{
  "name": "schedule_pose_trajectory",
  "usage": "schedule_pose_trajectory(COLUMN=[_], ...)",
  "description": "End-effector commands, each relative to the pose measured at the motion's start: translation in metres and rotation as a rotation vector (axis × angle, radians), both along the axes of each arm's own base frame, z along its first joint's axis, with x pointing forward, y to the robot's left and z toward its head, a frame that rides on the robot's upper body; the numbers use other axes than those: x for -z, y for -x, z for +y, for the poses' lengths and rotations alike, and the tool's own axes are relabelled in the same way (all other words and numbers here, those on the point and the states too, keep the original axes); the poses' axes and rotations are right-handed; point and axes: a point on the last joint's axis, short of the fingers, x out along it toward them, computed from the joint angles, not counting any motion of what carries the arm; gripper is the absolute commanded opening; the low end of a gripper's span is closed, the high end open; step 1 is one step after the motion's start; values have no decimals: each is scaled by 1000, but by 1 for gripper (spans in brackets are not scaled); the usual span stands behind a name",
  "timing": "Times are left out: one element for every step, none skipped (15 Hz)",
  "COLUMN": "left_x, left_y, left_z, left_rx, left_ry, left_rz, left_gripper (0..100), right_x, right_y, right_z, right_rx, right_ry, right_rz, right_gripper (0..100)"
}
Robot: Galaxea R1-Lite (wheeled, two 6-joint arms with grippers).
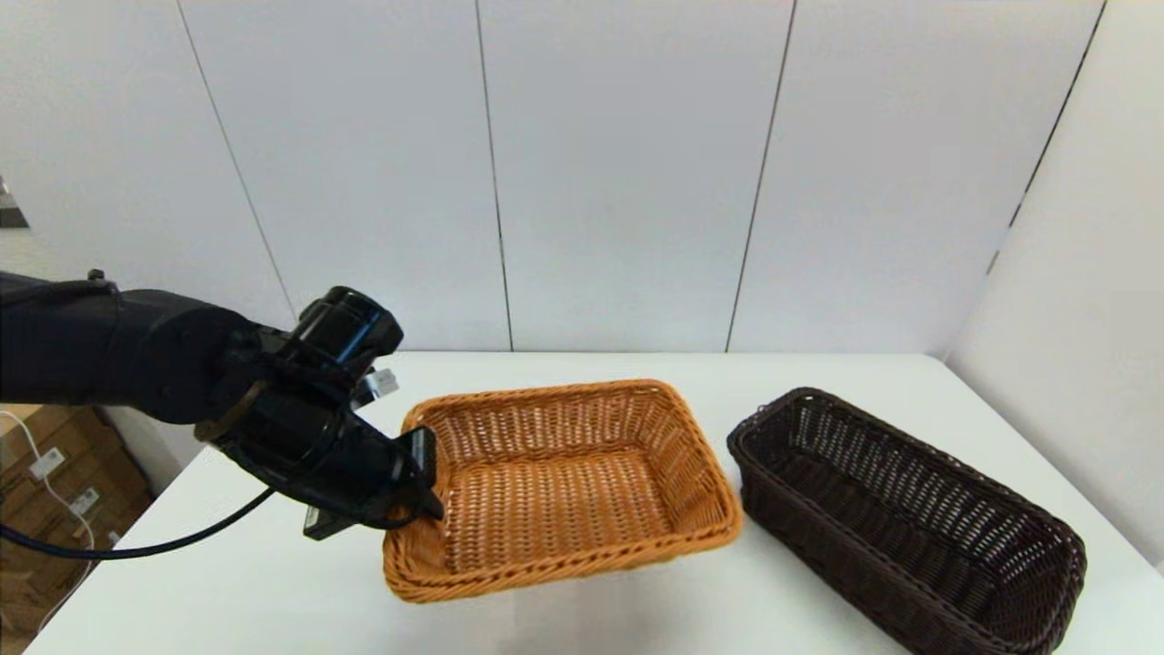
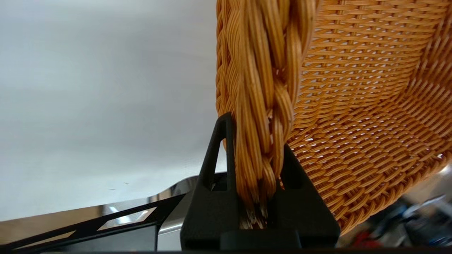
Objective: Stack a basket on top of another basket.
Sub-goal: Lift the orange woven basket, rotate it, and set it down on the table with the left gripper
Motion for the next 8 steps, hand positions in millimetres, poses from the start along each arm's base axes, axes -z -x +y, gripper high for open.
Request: schedule_pose_trajectory(left_x=[2,3,5,8,12,14,17,20], left_y=[4,4,3,2,2,3,3,3], left_z=[-10,-10,-10,-11,-12,-13,-13,-13], left_rx=[72,72,73,73,80,106,124,131], left_ry=[-11,-14,-18,-23,-30,-38,-44,-49], left_rz=[-9,-3,3,14,25,24,24,32], left_gripper=[0,0,0,0,0,0,0,0], right_x=[0,0,0,0,0,0,0,0], right_y=[0,0,0,0,0,0,0,0], right_z=[0,0,0,0,0,0,0,0], right_rx=[-1,-1,-1,-1,-1,-1,-1,-1], right_ry=[1,1,1,1,1,1,1,1], right_rz=[3,3,3,3,3,3,3,3], right_gripper=[100,100,100,100,100,100,100,100])
